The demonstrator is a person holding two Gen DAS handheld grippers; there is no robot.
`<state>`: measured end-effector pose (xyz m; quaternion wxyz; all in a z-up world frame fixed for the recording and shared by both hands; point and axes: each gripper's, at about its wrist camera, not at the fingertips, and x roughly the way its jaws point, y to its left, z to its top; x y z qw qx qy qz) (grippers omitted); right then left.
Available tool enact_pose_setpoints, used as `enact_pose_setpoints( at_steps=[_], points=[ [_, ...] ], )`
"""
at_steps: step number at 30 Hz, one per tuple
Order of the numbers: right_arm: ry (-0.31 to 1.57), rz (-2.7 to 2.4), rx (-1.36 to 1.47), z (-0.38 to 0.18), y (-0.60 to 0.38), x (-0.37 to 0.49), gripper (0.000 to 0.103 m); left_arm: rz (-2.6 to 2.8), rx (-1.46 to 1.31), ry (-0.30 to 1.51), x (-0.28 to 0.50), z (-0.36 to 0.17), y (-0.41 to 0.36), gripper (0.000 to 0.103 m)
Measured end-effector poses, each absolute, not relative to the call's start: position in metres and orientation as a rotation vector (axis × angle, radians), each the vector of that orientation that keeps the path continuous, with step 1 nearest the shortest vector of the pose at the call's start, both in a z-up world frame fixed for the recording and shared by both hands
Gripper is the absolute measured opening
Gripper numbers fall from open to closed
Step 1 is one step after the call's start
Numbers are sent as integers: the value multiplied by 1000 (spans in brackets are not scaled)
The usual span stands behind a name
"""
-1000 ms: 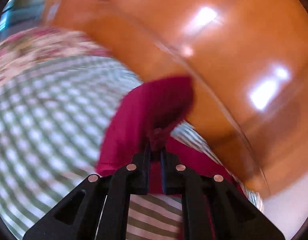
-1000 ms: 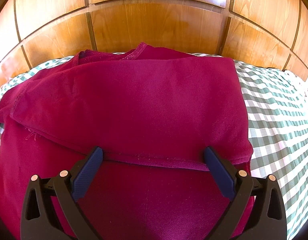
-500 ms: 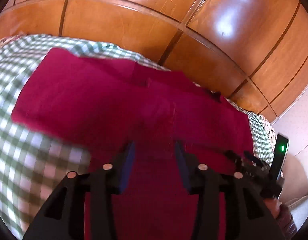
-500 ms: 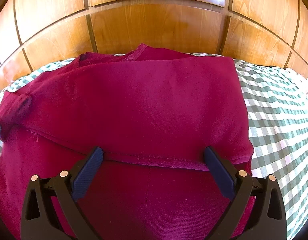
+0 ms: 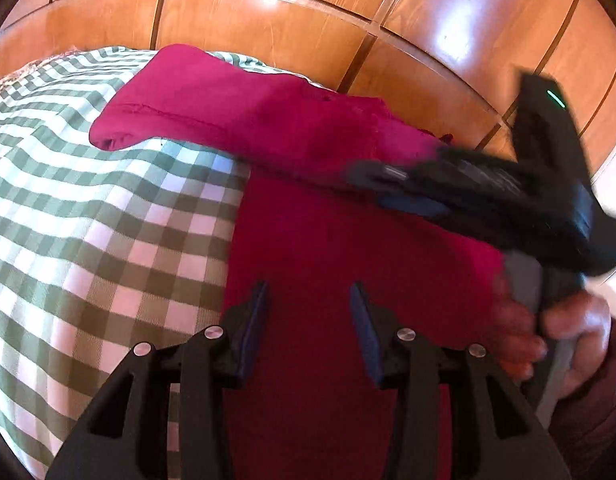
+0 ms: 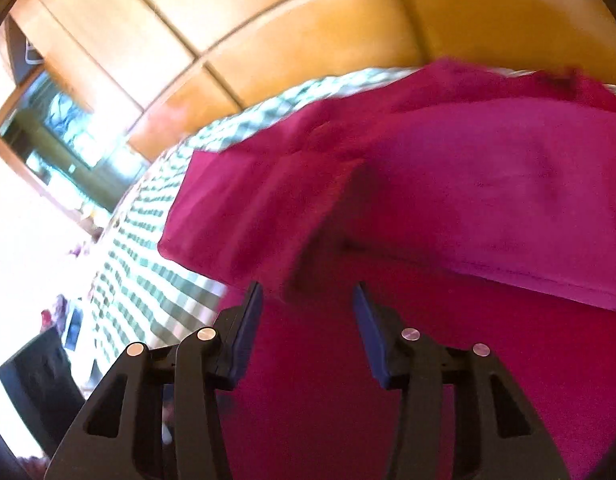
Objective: Fold small clothes
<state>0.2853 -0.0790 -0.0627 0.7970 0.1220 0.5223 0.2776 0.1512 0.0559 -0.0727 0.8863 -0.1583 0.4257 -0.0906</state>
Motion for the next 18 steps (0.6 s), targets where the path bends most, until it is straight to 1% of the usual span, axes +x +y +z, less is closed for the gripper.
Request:
enact_pose_setpoints(
  at_steps=[1, 2, 3, 4, 6, 8, 11, 13, 15, 18],
  points=[
    [1130, 583, 275, -66, -70, 293, 46, -186, -321, 882, 151, -73, 55, 42],
    [1131, 576, 271, -66, -66, 297, 42, -183, -306, 879, 150, -74, 53, 42],
    [1132, 573, 254, -64, -61, 298, 24, -183, -300, 878, 150, -75, 52, 42],
    [1122, 558, 211, -58, -56, 297, 13, -182, -298, 877, 151, -76, 51, 43],
    [1047, 545, 133, -35, -56, 291, 6, -185, -304, 870, 150, -77, 51, 43],
    [920, 530, 43, 3, -61, 280, 6, -189, -309, 867, 149, -79, 51, 44],
    [780, 487, -20, 50, -83, 273, 5, -188, -305, 866, 147, -80, 52, 45],
    [729, 444, -33, 69, -104, 275, 5, -187, -305, 867, 147, -80, 53, 45],
    [702, 373, -46, 78, -134, 279, 5, -186, -302, 867, 147, -79, 52, 45],
    [715, 276, -41, 75, -171, 286, 5, -184, -290, 867, 148, -80, 49, 46]
  ],
)
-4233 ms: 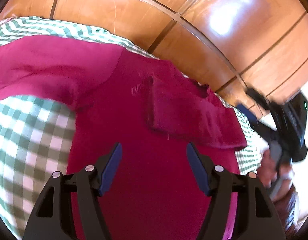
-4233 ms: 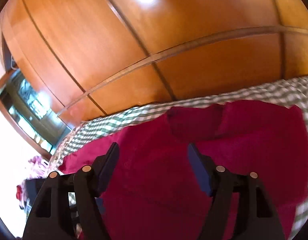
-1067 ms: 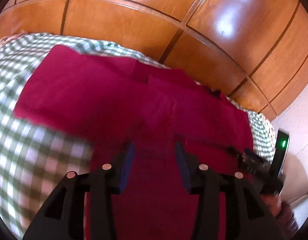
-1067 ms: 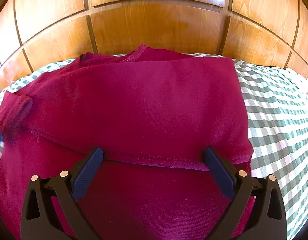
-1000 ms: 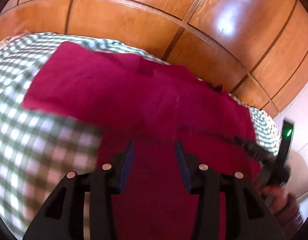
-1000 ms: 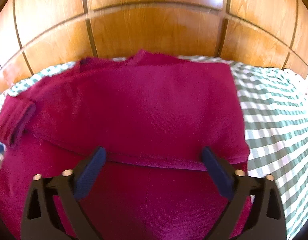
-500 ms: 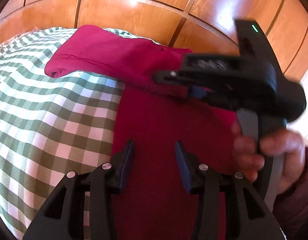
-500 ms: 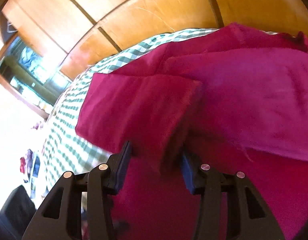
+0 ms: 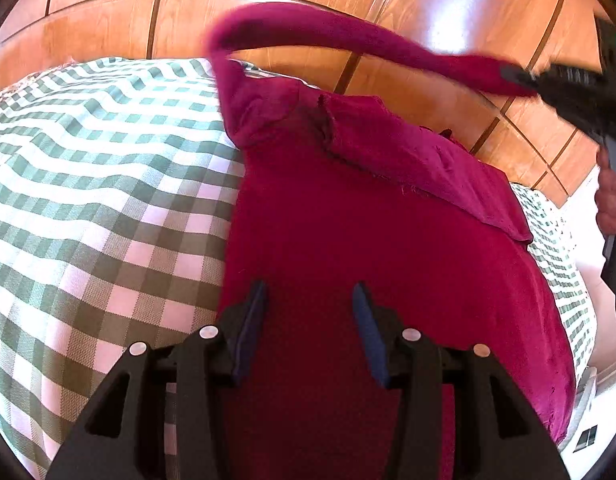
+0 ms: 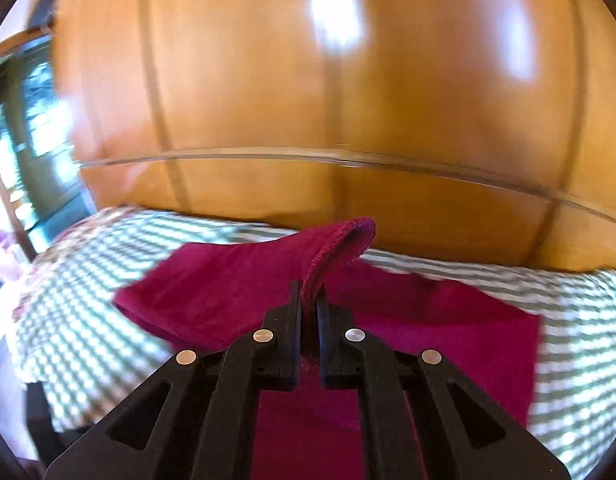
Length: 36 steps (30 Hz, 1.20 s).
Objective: Fold small clothes
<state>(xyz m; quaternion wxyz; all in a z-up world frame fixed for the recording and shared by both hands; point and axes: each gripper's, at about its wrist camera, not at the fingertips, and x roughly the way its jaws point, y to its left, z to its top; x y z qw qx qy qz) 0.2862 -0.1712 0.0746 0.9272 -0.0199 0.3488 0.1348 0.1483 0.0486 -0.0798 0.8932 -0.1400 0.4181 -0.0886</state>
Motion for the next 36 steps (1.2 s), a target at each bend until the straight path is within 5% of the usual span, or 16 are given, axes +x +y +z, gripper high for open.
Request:
enact_pose_setpoints(
  at_steps=[15, 17, 18, 19, 28, 36],
  points=[
    [943, 9, 190, -47, -310, 284, 7, -171, -240, 916, 163, -67, 25, 50],
    [931, 3, 209, -41, -317, 277, 33, -178, -285, 916, 166, -58, 33, 50],
    [904, -6, 203, -35, -319, 271, 58, -180, -307, 901, 170, -52, 38, 50],
    [880, -15, 192, -29, -319, 268, 64, -180, -315, 887, 173, -47, 40, 50],
    [828, 99, 120, -10, -284, 271, 64, -214, -252, 751, 249, -5, 17, 49],
    [892, 91, 42, -59, -265, 278, 66, -185, -242, 914, 286, -67, 6, 44]
  ],
)
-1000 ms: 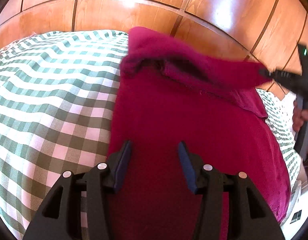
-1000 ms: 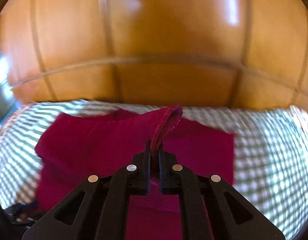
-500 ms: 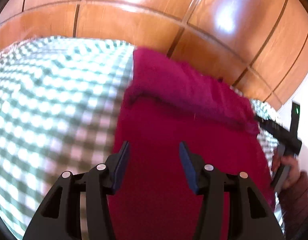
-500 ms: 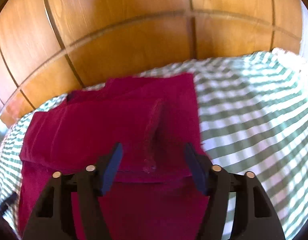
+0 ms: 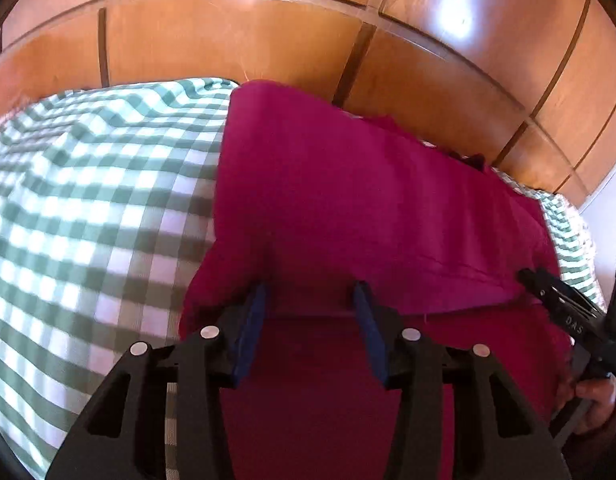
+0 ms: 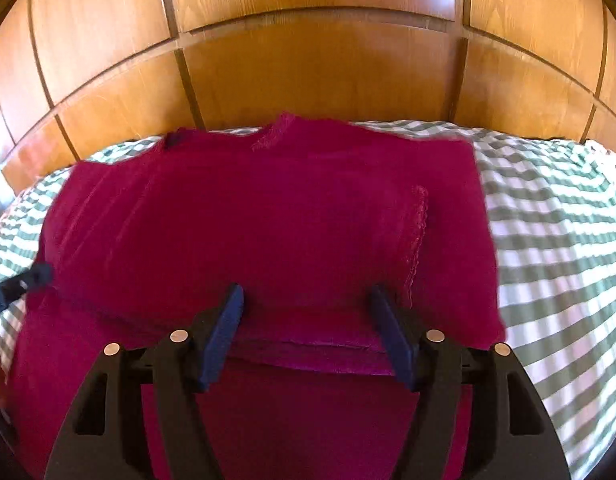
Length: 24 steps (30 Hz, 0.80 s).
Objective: Fold small clothes
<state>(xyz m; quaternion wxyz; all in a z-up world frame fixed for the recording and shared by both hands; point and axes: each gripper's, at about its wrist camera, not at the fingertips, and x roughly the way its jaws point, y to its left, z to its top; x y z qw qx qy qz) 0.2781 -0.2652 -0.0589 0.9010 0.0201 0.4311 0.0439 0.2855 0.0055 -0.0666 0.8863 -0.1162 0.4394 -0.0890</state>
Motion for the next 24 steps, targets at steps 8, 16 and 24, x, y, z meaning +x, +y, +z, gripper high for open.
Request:
enact_pose_setpoints(
  at_steps=[8, 16, 24],
  points=[
    [886, 111, 50, -60, -269, 279, 72, -129, -420, 851, 304, -42, 60, 59],
    [881, 102, 30, -60, -264, 278, 72, -173, -533, 928, 375, -48, 74, 20],
    [872, 43, -76, -60, -250, 276, 78, 28, -235, 945, 377, -66, 41, 7]
  ],
)
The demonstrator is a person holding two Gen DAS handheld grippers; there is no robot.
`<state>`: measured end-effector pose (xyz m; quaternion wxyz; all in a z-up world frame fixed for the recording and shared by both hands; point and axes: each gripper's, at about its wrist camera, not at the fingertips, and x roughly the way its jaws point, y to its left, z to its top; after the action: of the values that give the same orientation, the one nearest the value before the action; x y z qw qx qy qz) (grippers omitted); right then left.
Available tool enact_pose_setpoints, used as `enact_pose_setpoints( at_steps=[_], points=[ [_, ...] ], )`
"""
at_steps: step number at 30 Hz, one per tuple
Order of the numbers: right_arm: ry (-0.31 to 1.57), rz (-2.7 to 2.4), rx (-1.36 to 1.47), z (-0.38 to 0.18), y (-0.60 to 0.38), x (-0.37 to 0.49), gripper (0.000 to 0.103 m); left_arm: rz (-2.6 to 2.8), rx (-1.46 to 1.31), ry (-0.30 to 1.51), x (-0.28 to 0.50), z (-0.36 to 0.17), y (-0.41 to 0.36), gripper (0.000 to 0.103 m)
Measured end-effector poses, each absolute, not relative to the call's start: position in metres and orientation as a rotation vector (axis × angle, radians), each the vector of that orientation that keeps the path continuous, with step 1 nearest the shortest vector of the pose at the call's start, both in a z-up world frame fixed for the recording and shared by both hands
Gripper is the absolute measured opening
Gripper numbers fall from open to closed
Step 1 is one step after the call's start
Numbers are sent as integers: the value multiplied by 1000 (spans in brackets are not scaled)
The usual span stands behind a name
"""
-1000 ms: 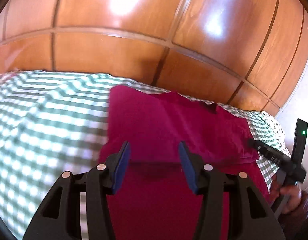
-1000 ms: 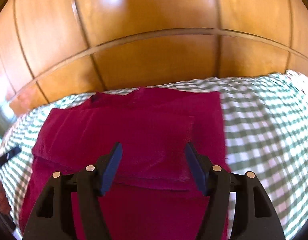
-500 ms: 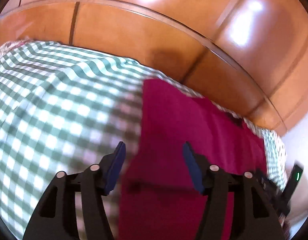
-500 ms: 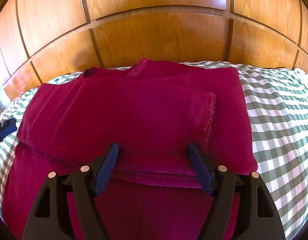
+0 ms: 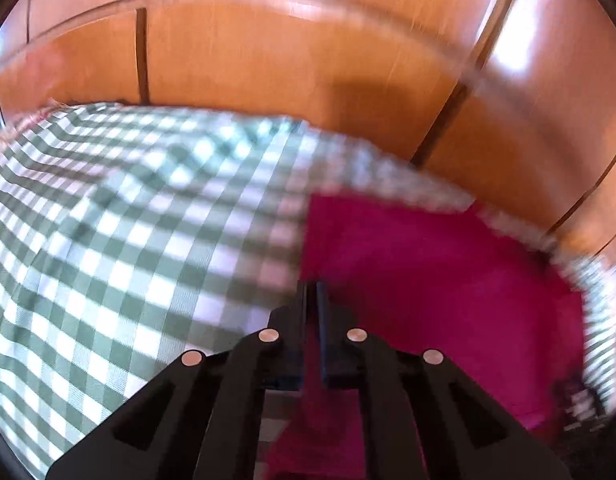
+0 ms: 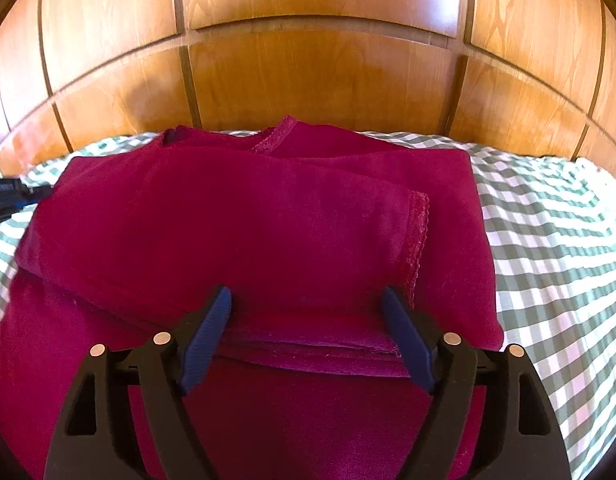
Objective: Fold small clothes
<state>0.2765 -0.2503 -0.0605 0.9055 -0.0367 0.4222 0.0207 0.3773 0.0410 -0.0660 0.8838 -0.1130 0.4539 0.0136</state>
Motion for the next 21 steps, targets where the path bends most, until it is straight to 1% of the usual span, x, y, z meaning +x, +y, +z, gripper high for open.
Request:
enact_pose_setpoints(
  at_steps=[3, 6, 8, 9, 10, 14, 17, 19, 21],
  points=[
    [870, 28, -95, -61, -249, 276, 80, 55, -178, 920, 372, -66, 34, 9],
    [873, 27, -94, -61, -249, 277, 80, 100, -162, 896, 356, -51, 33, 22],
    [872, 26, -96, -61, -249, 277, 80, 81, -130, 849, 338, -38, 30, 33],
    [872, 26, -96, -61, -249, 277, 80, 77, -116, 822, 324, -31, 30, 42],
    [872, 26, -95, -61, -249, 277, 80, 62, -102, 796, 311, -25, 26, 44],
    [870, 22, -100, -62, -249, 277, 80, 15, -51, 776, 282, -18, 12, 45],
    [868, 15, -106, -62, -248, 277, 82, -5, -78, 755, 266, -12, 7, 45],
    [867, 12, -110, -61, -248, 277, 82, -11, -93, 744, 258, -7, 4, 54],
    [868, 11, -112, -61, -248, 277, 82, -11, -97, 733, 248, -2, 2, 54]
  ],
)
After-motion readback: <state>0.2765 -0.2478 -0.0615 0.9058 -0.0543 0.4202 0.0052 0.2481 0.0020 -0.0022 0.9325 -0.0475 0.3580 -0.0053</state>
